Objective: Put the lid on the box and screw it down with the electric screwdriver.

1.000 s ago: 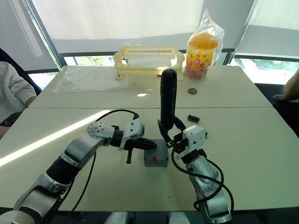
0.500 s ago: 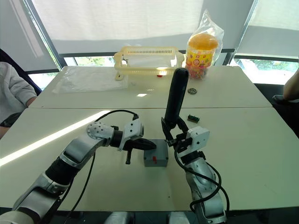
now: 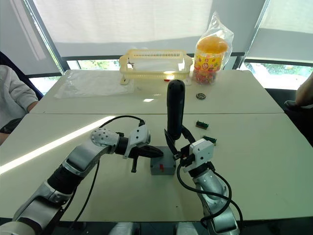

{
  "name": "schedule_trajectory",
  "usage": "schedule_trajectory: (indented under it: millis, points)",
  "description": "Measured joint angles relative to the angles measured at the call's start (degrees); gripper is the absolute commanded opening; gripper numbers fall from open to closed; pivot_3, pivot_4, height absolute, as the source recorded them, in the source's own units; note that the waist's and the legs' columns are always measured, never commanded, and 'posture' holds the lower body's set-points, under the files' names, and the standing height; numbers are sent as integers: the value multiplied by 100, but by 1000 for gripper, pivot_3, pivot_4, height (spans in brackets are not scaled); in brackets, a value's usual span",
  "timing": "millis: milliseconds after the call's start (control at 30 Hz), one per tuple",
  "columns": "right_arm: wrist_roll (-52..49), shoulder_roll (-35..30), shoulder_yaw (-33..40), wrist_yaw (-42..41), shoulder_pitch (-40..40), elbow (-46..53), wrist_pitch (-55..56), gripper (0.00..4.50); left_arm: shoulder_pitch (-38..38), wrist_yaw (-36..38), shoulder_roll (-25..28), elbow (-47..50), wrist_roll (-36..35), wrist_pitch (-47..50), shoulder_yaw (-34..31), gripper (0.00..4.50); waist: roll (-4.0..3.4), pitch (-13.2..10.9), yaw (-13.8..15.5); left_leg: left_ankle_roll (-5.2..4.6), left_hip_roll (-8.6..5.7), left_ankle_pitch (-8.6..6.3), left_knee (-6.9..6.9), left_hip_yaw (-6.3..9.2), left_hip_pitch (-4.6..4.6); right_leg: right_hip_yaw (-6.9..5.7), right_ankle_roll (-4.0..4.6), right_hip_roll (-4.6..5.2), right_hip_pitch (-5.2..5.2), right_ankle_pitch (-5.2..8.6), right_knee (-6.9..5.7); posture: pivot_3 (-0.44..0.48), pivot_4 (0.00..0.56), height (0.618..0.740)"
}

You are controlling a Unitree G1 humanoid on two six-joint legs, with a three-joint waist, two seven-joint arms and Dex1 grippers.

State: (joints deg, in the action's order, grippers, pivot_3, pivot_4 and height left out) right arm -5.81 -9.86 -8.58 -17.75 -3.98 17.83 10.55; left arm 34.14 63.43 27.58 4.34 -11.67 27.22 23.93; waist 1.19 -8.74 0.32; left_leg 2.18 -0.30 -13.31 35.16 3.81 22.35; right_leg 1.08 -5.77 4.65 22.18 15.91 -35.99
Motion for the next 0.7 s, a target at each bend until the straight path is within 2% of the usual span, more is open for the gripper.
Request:
schedule_trajectory:
  millis: [700]
  points:
    - [-7,24,2,9,19,-128,65,1815,-10,-2,0,17,0,51,4,0,20,17,8,0,7,0,0,2,0,1,1,1,-1,0,1,0,150,740]
